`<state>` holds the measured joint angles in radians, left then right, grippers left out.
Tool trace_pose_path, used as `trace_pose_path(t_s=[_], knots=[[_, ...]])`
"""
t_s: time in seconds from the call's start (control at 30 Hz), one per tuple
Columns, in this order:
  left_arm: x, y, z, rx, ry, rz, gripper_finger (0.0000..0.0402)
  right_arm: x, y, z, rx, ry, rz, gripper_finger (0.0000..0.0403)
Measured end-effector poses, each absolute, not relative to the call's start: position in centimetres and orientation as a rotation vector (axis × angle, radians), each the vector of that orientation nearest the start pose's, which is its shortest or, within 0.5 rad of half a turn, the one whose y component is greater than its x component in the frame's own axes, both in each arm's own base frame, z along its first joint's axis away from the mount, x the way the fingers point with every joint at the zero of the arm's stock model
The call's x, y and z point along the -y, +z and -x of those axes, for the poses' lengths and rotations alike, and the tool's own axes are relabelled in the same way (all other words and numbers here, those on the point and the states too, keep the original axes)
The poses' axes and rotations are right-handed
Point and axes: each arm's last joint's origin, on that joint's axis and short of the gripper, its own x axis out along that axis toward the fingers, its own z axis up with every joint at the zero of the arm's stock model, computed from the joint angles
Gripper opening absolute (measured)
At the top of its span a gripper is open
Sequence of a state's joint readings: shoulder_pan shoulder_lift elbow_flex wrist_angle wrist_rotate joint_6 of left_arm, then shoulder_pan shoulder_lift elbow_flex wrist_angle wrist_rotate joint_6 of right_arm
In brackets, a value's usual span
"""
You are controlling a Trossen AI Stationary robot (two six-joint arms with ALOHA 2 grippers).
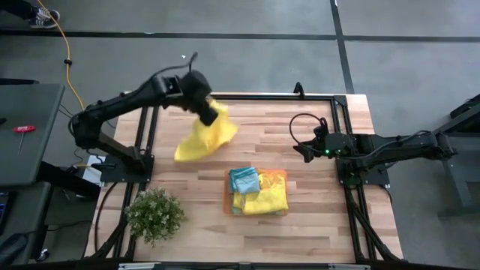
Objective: Fold microfiber towels
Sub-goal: Fold the yellow microfiber towel
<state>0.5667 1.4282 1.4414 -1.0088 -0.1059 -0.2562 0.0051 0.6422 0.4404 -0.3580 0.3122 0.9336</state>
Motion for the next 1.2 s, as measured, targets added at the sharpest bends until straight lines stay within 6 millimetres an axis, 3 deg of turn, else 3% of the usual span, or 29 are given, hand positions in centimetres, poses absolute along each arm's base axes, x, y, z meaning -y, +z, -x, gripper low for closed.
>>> trace_pose_path(t_s=[0.13,0.33,0.4,0.5,0.67,0.77,0.97,1.2], knots=[[-15.7,38.0,-24.4,-0.69,0.684,0.364,0.0,0.8,22.1,-14.1,-0.367,-0.536,-0.821,0.0188],[-13.5,39.4,-26.3,-0.557,0.539,0.218,0.0,0.8,22.1,-14.1,-0.365,-0.541,-0.819,0.0188],[-12.6,38.3,-27.0,-0.577,0.542,0.171,0.0,0.9,22.1,-14.1,-0.361,-0.549,-0.816,0.0188],[-11.5,34.8,-28.0,-0.627,0.546,0.177,0.0,0.9,22.1,-14.1,-0.356,-0.558,-0.813,0.0188],[-10.2,27.5,-28.4,-0.648,0.563,0.348,0.0,0.9,22.1,-14.1,-0.355,-0.558,-0.813,0.0188],[-10.0,24.7,-27.9,-0.618,0.62,0.47,0.0,0.9,22.1,-14.1,-0.351,-0.564,-0.815,0.0188],[-10.6,23.5,-27.2,-0.596,0.742,0.549,0.0,1.0,22.1,-14.1,-0.331,-0.593,-0.826,0.0188],[-10.5,22.7,-26.4,-0.758,0.646,0.533,0.0004,1.0,22.1,-14.1,-0.323,-0.599,-0.854,0.0188]])
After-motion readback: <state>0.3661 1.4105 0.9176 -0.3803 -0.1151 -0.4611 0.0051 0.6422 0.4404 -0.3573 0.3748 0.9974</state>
